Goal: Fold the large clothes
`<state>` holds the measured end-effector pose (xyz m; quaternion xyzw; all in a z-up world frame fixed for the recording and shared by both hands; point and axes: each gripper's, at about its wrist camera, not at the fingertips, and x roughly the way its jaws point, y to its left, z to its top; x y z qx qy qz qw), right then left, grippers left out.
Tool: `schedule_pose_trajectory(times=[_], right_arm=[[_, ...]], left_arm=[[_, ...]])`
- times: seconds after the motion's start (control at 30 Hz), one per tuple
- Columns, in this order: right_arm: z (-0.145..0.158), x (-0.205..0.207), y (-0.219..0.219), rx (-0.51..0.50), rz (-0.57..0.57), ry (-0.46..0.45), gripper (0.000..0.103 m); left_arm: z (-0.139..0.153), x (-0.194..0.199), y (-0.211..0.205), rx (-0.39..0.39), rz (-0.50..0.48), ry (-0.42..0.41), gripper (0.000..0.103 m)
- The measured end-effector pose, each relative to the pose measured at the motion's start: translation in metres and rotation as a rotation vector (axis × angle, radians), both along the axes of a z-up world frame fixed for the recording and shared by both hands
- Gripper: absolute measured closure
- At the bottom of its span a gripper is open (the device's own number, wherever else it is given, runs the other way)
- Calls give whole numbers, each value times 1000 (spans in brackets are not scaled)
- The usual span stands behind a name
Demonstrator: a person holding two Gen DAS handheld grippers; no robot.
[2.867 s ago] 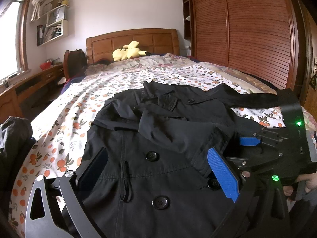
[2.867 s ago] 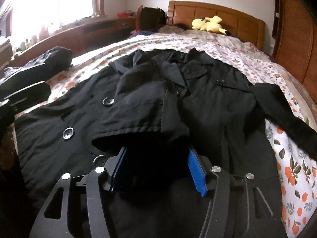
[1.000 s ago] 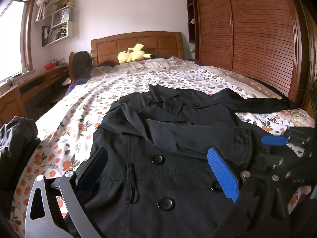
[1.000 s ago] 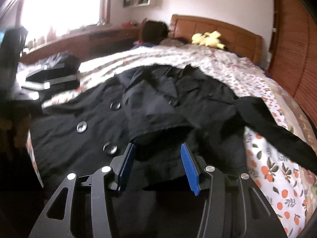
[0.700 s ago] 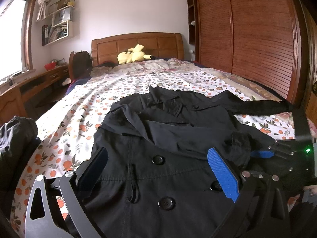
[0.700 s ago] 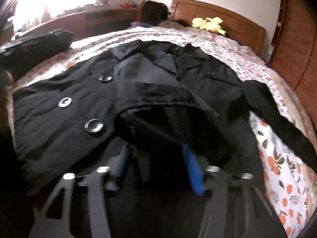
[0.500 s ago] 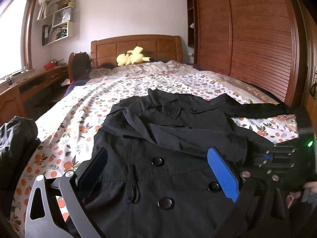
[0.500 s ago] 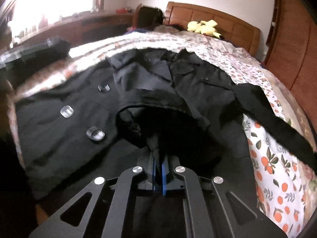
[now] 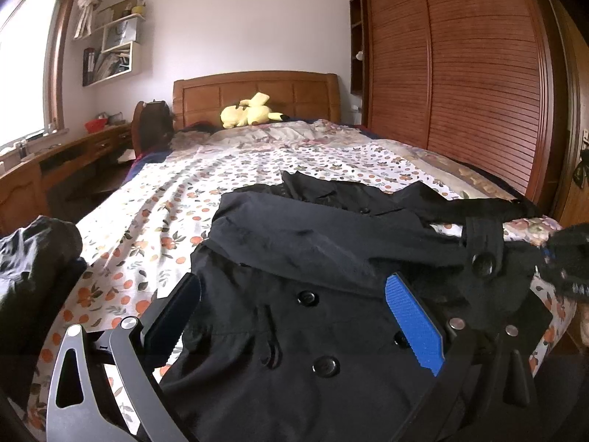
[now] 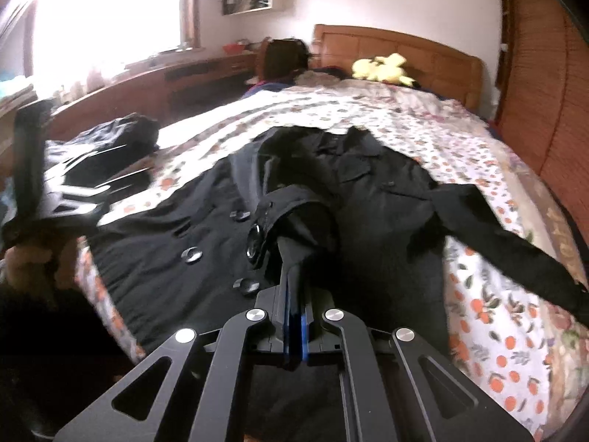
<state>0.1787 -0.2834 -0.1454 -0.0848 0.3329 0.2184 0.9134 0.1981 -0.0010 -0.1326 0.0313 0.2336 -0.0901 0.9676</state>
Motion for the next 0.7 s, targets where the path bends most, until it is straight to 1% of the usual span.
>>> schedule_pose_trajectory(times=[0.23,0.27,0.3,0.33,0.37,0.53,0.7], right_arm=[[-8,35,-31,-68,-134,-37,99],[-10,41,-36,-85,-163,-46,96],[-11,46,-43,-101,-198,-61,80],[-12,49,-49,-111,-224,-71,69],[-11,53,-55,-116,-253,-85,61],[-9,61,-77,-95,-269,-101,61],[-13,61,-83,-89,-254,-107,61]], left_arm=[[0,-1,2,1,0,3,2],[0,-2,2,2,-2,5,2],[0,-2,2,4,-3,6,2],[0,-2,1,6,-4,6,2],[-1,-2,-1,8,-6,8,2],[-3,2,-14,12,-14,16,2],[-7,11,-33,4,-23,21,2]])
